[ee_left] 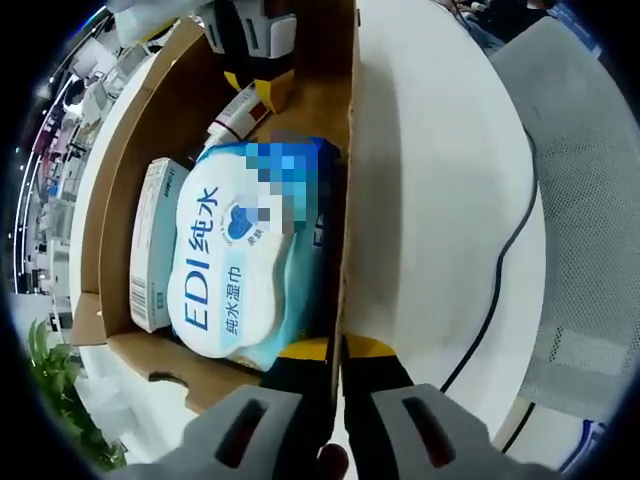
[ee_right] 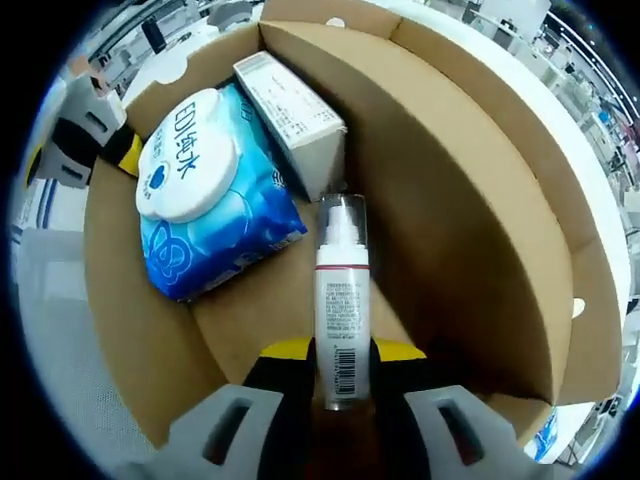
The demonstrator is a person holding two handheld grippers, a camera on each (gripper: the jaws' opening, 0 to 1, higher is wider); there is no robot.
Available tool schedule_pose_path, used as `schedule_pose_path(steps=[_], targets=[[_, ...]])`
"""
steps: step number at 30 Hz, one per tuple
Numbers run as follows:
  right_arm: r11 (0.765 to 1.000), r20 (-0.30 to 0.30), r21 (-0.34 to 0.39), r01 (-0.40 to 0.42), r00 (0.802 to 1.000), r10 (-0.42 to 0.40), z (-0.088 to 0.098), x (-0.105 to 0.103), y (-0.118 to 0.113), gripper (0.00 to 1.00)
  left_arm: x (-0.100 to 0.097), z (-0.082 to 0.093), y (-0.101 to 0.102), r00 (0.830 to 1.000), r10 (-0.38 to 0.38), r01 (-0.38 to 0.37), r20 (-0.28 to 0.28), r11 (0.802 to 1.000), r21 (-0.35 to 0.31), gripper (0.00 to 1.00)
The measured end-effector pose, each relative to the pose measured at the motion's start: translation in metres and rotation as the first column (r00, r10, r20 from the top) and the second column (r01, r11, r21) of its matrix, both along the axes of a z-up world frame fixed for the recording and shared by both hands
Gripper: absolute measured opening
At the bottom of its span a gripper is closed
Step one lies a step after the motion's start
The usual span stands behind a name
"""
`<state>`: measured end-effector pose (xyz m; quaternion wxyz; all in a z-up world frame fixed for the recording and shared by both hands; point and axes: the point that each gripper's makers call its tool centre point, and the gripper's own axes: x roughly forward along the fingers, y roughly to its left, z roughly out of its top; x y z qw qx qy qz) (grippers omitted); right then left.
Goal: Operate the shoe box by opening the lid, removing the specified soft item, and placing it in the target area until the item is outside and the box remains undamaged.
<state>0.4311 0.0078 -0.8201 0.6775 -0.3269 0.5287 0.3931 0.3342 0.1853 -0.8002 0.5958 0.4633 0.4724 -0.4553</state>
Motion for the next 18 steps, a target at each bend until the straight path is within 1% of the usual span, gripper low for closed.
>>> schedule_pose_path(steps=[1,3,5,6,7,8,9,11,12,16,18], targets=[[1.000,-0.002,0.003,-0.018,1.000,0.018,0.0002,0.0003,0.0005,0.19,0.0000,-0.0001,-0.0001,1.000,0.001,-0.001,0.000,1.000,0.000,0.01],[1.000,-0.030,0.012,0.010,0.999,-0.010,0.0000,0.0021,-0.0001,0.19,-0.0001,-0.0006,-0.0001,1.000,0.002,-0.002,-0.001,1.000,0.000,0.01],[1.000,-0.029,0.013,-0.018,0.999,0.018,-0.0003,0.0010,0.0007,0.19,-0.0002,-0.0004,-0.0001,1.000,0.003,-0.003,-0.003,1.000,0.001,0.01],[1.000,-0.033,0.016,0.001,0.999,-0.001,-0.0004,0.0029,0.0003,0.19,-0.0002,-0.0006,-0.0001,1.000,0.004,-0.004,-0.004,1.000,0.002,0.01],[0.997,-0.049,0.016,0.073,0.996,-0.072,-0.0008,0.0023,0.0004,0.19,-0.0001,-0.0007,-0.0001,1.000,0.004,-0.004,-0.004,1.000,0.002,0.01],[0.999,-0.045,-0.001,0.034,0.998,-0.035,-0.0010,0.0016,0.0017,0.19,-0.0001,-0.0007,-0.0002,1.000,0.004,-0.004,-0.003,1.000,0.002,0.01],[0.999,-0.034,-0.025,-0.028,0.999,0.027,-0.0004,0.0041,0.0009,0.19,-0.0001,-0.0007,-0.0002,1.000,0.002,-0.002,-0.003,1.000,0.002,0.01],[0.999,-0.053,-0.038,0.000,0.999,-0.002,-0.0020,0.0053,0.0019,0.19,-0.0002,-0.0004,-0.0006,1.000,0.000,0.000,-0.004,1.000,0.001,0.01],[0.998,-0.065,-0.048,0.033,0.997,-0.036,-0.0025,0.0056,0.0009,0.19,-0.0003,-0.0003,-0.0006,1.000,0.000,0.000,-0.005,1.000,0.002,0.01],[0.997,-0.058,-0.071,0.030,0.998,-0.034,-0.0048,0.0099,0.0002,0.18,-0.0001,-0.0001,-0.0012,1.000,0.003,-0.003,-0.003,1.000,0.001,0.01],[0.997,-0.030,-0.064,0.042,0.999,-0.044,-0.0040,0.0088,-0.0005,0.18,0.0004,-0.0003,-0.0013,1.000,0.003,-0.003,-0.003,1.000,0.002,0.01]])
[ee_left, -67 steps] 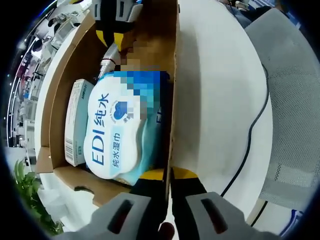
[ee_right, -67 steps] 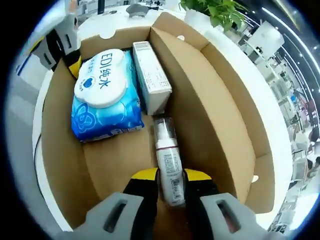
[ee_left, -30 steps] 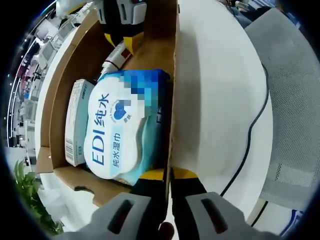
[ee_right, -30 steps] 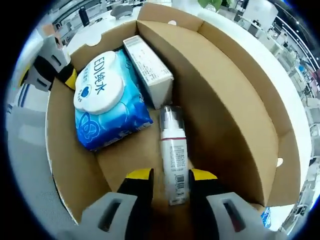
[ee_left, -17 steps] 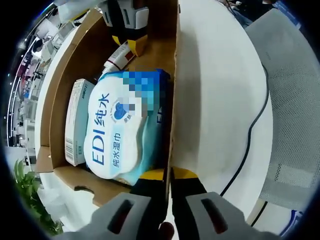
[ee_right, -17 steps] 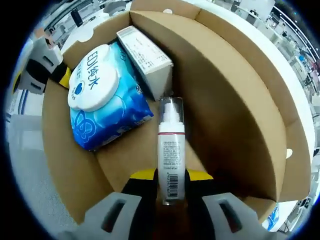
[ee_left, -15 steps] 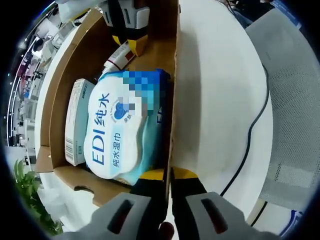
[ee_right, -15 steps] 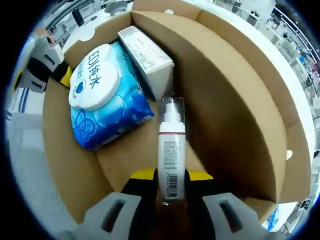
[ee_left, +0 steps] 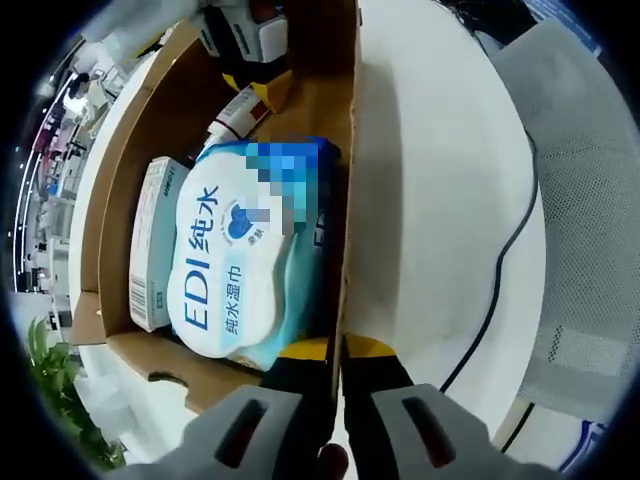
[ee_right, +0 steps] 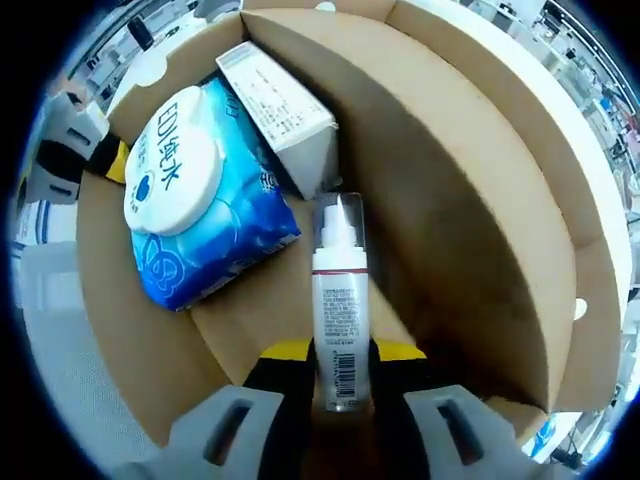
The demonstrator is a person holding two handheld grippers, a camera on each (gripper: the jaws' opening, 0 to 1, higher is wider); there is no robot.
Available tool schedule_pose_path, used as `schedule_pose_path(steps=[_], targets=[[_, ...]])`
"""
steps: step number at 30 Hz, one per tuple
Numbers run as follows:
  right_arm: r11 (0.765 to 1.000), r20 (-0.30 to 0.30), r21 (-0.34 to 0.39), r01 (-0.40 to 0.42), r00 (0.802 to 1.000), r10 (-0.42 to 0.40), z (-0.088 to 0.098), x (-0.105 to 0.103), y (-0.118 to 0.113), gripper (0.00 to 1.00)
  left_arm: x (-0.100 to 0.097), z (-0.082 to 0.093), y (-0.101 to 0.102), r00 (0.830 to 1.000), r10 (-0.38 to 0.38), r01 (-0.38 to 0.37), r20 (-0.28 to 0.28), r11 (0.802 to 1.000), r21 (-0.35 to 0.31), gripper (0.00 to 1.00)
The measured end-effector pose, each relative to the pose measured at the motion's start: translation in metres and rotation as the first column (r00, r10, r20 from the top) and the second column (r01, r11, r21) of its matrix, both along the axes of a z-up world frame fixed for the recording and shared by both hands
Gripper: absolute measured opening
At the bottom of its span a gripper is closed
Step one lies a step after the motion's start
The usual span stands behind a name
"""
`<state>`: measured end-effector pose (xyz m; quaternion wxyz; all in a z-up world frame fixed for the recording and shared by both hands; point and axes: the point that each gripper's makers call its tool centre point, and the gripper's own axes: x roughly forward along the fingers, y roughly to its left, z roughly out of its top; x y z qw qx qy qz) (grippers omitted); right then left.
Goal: Operate the shoe box by opening the lid, removing the specified soft item, and placing it in the target area until the item is outside and the box remains undamaged.
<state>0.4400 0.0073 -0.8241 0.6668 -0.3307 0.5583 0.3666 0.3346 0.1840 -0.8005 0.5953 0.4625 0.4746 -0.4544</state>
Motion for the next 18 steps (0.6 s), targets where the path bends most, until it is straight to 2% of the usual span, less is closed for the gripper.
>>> schedule_pose_path(steps=[2,4,5,9,11,18], targets=[[0.998,0.065,0.023,0.060,0.996,-0.062,0.003,0.000,-0.002,0.17,0.000,0.000,0.000,1.000,0.002,-0.002,-0.001,1.000,0.001,0.01],[0.998,0.092,0.036,0.048,0.994,-0.051,0.003,0.000,-0.003,0.17,0.000,0.000,0.000,1.000,0.003,-0.003,-0.002,1.000,0.004,0.01],[0.998,0.085,0.035,0.046,0.995,-0.049,0.004,-0.010,-0.002,0.17,0.000,0.000,0.000,1.000,-0.001,0.001,-0.003,1.000,0.003,0.01],[0.995,0.053,0.059,0.083,0.995,-0.086,0.005,-0.016,0.002,0.17,0.000,0.000,-0.001,1.000,-0.003,0.003,-0.007,1.000,0.000,0.01],[0.991,0.017,0.076,0.108,0.994,-0.109,0.005,-0.023,0.006,0.17,0.001,0.000,0.000,1.000,-0.006,0.006,0.002,1.000,-0.002,0.01],[0.985,0.028,0.073,0.155,0.987,-0.157,0.016,-0.029,0.003,0.17,0.000,0.000,0.000,1.000,-0.012,0.012,0.005,1.000,-0.003,0.01]])
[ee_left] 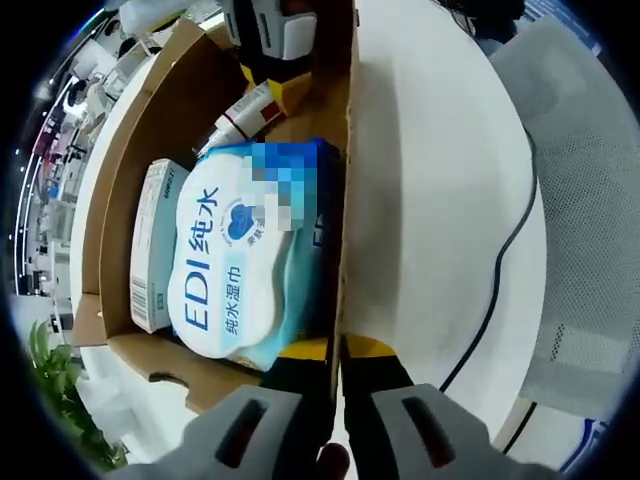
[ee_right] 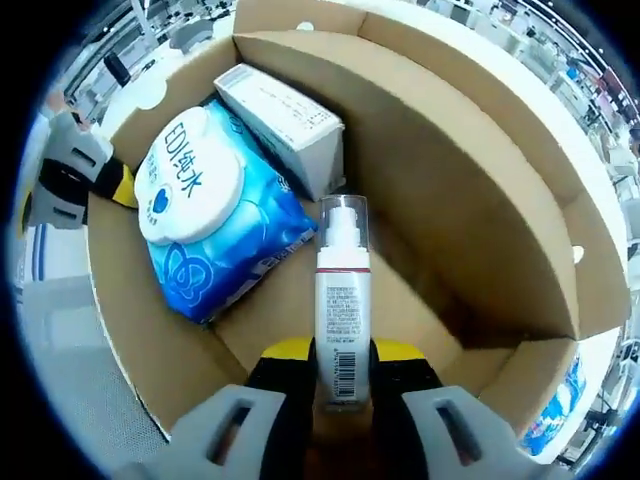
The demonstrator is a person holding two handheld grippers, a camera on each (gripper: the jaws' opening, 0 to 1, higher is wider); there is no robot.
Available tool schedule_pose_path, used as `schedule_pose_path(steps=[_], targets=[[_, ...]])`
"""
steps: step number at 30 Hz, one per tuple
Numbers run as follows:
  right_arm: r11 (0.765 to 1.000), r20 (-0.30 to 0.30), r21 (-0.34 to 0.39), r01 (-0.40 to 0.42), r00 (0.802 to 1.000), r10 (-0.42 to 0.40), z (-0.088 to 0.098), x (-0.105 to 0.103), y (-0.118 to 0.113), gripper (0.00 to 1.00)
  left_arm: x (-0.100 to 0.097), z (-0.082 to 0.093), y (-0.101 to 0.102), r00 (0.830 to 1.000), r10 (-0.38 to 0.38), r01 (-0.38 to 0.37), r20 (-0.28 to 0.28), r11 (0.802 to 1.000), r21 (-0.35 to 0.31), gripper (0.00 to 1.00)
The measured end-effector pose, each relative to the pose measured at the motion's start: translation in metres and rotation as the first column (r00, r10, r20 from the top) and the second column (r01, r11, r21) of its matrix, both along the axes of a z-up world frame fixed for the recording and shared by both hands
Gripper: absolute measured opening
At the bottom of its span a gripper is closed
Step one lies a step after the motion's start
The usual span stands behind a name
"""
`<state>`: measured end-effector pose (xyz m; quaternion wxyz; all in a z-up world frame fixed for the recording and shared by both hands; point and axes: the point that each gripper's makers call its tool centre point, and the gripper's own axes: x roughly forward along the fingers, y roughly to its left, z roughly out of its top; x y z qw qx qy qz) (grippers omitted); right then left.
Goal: Operate the shoe box by opening the lid, removing the specified soft item, and placing it in the target area until the item is outside and the box remains undamaged.
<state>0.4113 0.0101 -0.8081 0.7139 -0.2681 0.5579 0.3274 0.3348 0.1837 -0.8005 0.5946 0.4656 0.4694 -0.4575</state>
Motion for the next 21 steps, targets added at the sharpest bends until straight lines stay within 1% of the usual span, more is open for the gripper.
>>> schedule_pose_path(steps=[2,3,5,6,7,8,9,11,13,15,17,21], targets=[[1.000,0.007,0.018,0.023,1.000,-0.023,0.008,-0.001,-0.002,0.17,0.000,0.000,0.000,1.000,-0.003,0.003,-0.002,1.000,0.000,0.01],[0.998,-0.001,0.048,0.046,0.999,-0.046,0.013,-0.005,0.000,0.17,0.000,0.000,0.000,1.000,-0.002,0.002,-0.002,1.000,0.000,0.01],[0.996,0.017,0.067,0.051,0.999,-0.052,0.020,-0.005,0.000,0.17,0.000,0.000,0.000,1.000,-0.002,0.002,0.000,1.000,0.000,0.01],[0.993,0.015,0.087,0.084,0.996,-0.085,0.024,-0.005,0.000,0.17,0.000,0.000,0.000,1.000,-0.002,0.002,0.001,1.000,-0.001,0.01],[0.985,-0.005,0.123,0.124,0.992,-0.125,0.026,-0.006,0.003,0.17,0.000,0.000,0.000,1.000,-0.002,0.002,0.001,1.000,-0.001,0.01],[0.980,-0.022,0.140,0.141,0.990,-0.139,0.028,-0.008,0.005,0.17,0.000,0.000,0.000,1.000,-0.004,0.004,0.001,1.000,-0.001,0.01],[0.977,-0.029,0.148,0.153,0.988,-0.151,0.030,-0.009,0.005,0.17,0.000,0.000,0.000,1.000,-0.004,0.004,0.000,1.000,-0.001,0.01],[0.977,-0.013,0.151,0.153,0.988,-0.153,0.033,-0.009,0.003,0.17,0.000,0.001,0.000,1.000,-0.007,0.007,-0.002,1.000,-0.002,0.01],[0.967,-0.017,0.175,0.183,0.983,-0.183,0.035,-0.011,0.004,0.17,0.001,0.001,0.001,1.000,-0.004,0.004,-0.003,1.000,-0.006,0.01],[0.968,-0.015,0.176,0.176,0.984,-0.176,0.036,-0.014,0.001,0.17,0.001,0.001,0.001,1.000,-0.007,0.007,-0.002,1.000,-0.010,0.01],[0.969,0.013,0.180,0.171,0.984,-0.176,0.041,-0.012,-0.003,0.17,0.001,0.002,0.001,1.000,-0.010,0.010,-0.002,1.000,-0.009,0.01],[0.951,0.018,0.217,0.220,0.973,-0.229,0.051,-0.012,-0.010,0.17,0.001,0.002,0.001,1.000,-0.006,0.006,-0.003,1.000,-0.008,0.01]])
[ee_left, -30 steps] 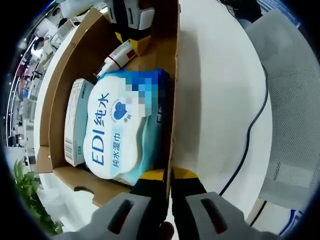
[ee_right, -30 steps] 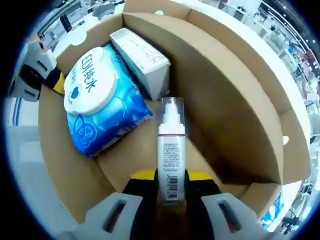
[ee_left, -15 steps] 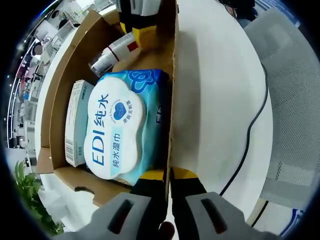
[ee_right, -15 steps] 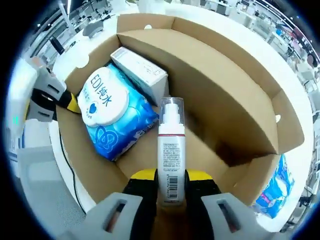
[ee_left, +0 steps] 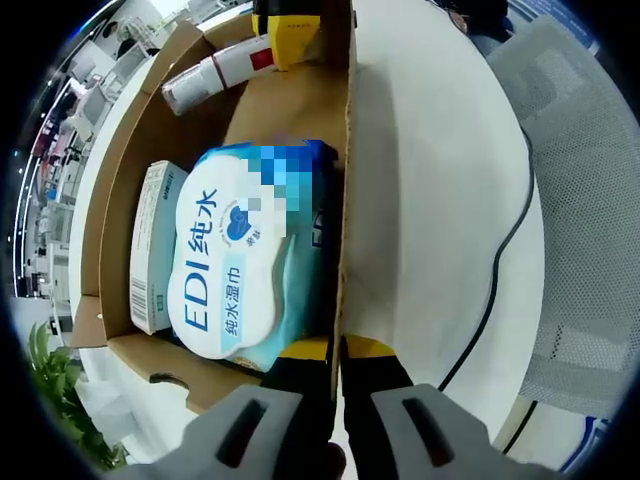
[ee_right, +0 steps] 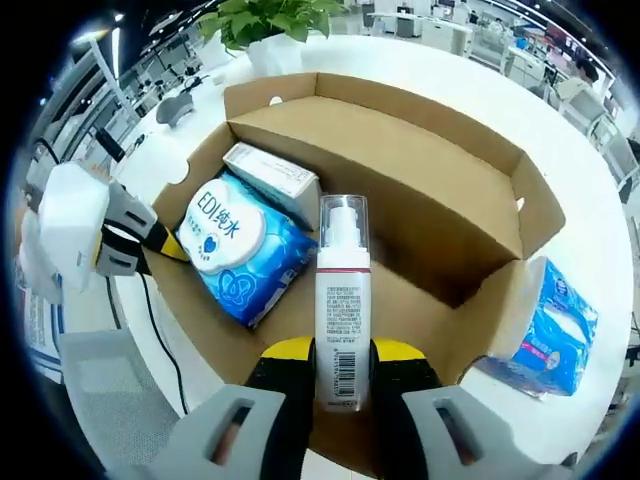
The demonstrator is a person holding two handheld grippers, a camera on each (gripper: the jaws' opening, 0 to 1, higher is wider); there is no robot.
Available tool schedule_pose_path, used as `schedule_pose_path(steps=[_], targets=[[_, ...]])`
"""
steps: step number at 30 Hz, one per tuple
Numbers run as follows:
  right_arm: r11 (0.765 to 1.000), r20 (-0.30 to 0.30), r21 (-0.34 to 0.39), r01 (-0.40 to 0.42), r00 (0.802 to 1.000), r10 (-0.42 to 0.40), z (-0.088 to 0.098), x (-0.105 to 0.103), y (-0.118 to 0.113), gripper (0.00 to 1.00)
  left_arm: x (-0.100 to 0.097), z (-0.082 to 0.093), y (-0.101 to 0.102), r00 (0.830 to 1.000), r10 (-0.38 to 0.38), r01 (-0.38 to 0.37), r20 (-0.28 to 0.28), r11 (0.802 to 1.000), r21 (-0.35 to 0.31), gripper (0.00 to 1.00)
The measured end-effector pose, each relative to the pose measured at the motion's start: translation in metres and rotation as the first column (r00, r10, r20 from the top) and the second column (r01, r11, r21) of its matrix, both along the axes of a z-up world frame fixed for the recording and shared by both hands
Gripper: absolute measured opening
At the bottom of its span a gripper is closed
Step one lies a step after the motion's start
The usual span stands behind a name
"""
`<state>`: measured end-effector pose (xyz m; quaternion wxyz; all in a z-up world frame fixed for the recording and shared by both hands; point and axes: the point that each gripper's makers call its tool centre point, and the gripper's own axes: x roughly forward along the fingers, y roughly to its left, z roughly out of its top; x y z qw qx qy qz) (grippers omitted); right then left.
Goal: Operate the shoe box by opening the lid, removing the specified soft item, and placing it in the target area until the item is outside and the box remains undamaged.
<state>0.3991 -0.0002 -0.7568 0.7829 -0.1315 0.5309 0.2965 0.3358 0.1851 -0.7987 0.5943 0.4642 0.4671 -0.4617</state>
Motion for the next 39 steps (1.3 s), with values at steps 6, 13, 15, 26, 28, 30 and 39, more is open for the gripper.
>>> schedule_pose_path(steps=[6,13,15,26,28,30,39], targets=[[0.997,0.028,0.044,0.061,0.998,-0.062,0.016,0.004,-0.008,0.17,0.001,0.001,0.001,1.000,0.000,0.000,0.003,1.000,0.001,0.01],[0.987,0.011,0.102,0.122,0.992,-0.124,0.022,-0.007,-0.006,0.17,0.001,0.001,0.001,1.000,-0.002,0.002,0.008,1.000,-0.001,0.01],[0.987,0.013,0.108,0.120,0.992,-0.122,0.022,-0.012,-0.005,0.17,0.001,0.001,0.001,1.000,-0.002,0.002,0.009,1.000,-0.001,0.01],[0.989,0.091,0.124,0.075,0.992,-0.087,0.042,-0.020,-0.004,0.17,0.001,0.001,0.002,1.000,-0.003,0.003,0.007,1.000,0.001,0.01],[0.989,0.099,0.122,0.079,0.991,-0.091,0.044,-0.022,-0.006,0.17,0.001,0.001,0.002,1.000,-0.002,0.002,0.008,1.000,0.001,0.01],[0.988,0.111,0.132,0.081,0.989,-0.096,0.049,-0.024,-0.007,0.17,0.001,0.001,0.002,1.000,-0.004,0.004,0.010,1.000,0.000,0.01],[0.972,0.123,0.197,0.129,0.980,-0.155,0.056,-0.032,-0.007,0.17,0.001,0.000,0.002,1.000,0.000,0.000,0.009,1.000,0.002,0.01]])
